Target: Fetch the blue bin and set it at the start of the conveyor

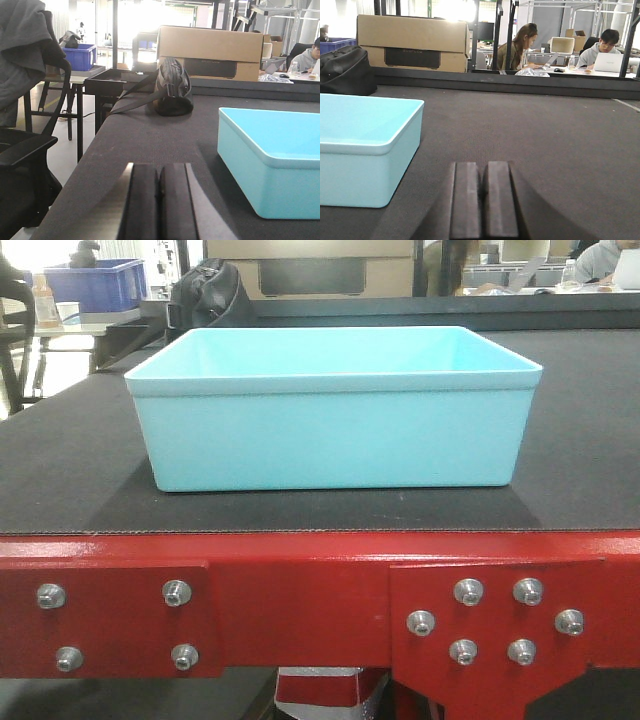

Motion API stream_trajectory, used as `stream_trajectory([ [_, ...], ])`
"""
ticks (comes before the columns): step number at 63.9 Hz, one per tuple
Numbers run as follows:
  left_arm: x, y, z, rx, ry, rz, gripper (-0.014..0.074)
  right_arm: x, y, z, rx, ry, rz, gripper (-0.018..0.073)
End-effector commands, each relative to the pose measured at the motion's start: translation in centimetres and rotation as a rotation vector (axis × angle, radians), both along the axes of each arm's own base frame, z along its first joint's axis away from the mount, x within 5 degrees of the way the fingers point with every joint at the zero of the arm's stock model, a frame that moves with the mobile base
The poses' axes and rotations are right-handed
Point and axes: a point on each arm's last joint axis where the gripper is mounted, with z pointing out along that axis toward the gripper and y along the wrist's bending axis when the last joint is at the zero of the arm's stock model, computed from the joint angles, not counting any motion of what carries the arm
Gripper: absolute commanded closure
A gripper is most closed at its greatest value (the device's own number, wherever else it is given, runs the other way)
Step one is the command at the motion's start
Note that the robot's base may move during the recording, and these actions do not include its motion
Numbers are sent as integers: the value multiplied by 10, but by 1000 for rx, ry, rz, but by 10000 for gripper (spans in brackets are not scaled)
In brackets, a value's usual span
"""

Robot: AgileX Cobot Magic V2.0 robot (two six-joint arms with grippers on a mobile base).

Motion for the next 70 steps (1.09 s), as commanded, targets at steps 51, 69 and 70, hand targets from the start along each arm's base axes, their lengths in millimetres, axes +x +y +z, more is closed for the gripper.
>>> stream_trajectory([
  [51, -2, 0, 10, 57, -105, 8, 707, 0, 0, 2, 4, -28, 1, 722],
  [69, -2, 0, 10, 57, -105, 8, 707, 0, 0, 2, 4, -28, 1, 722],
  [70, -2, 0, 10, 57, -105, 8, 707, 0, 0, 2, 4, -28, 1, 722],
])
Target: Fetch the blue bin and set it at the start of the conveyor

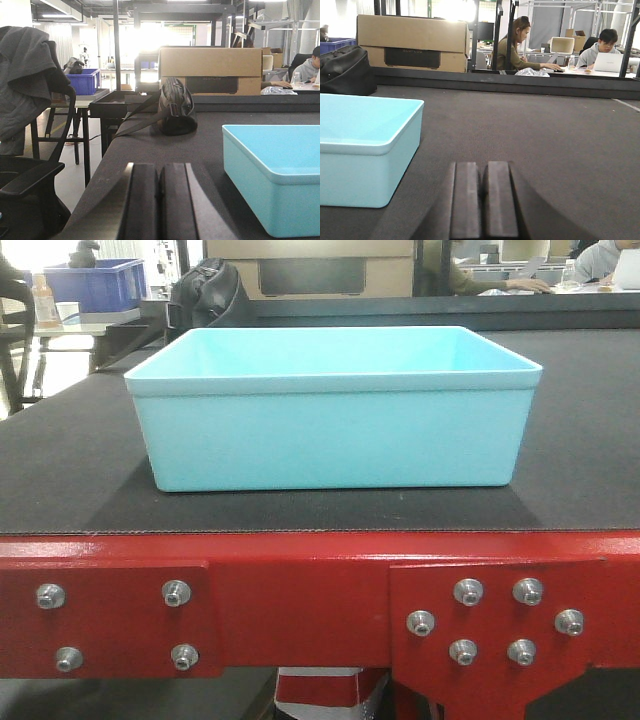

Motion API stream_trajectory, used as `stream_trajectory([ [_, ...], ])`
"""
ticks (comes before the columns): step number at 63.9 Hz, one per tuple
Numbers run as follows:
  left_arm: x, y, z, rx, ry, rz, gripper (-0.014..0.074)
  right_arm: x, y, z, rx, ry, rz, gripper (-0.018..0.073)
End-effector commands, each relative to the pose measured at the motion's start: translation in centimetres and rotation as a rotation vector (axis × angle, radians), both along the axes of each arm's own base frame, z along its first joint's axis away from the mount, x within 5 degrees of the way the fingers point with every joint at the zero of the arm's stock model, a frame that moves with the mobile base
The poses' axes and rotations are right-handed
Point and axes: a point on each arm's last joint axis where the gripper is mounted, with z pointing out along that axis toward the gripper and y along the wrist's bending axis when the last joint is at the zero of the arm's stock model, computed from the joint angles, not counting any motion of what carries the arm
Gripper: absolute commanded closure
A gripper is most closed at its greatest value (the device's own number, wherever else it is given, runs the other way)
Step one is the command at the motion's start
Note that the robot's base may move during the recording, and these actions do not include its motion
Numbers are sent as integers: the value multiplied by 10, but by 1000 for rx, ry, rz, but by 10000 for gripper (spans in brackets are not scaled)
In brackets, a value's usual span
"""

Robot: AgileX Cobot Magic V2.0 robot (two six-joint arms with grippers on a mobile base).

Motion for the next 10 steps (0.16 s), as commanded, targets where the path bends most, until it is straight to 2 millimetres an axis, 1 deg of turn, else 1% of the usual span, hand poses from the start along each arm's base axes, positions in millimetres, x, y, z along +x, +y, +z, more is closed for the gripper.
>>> stream_trajectory([
  [1, -1, 0, 3, -1, -30, 0, 707, 0, 0, 2, 4, -28, 1, 722],
  [10, -1, 0, 3, -1, -30, 0, 707, 0, 0, 2, 4, -28, 1, 722],
])
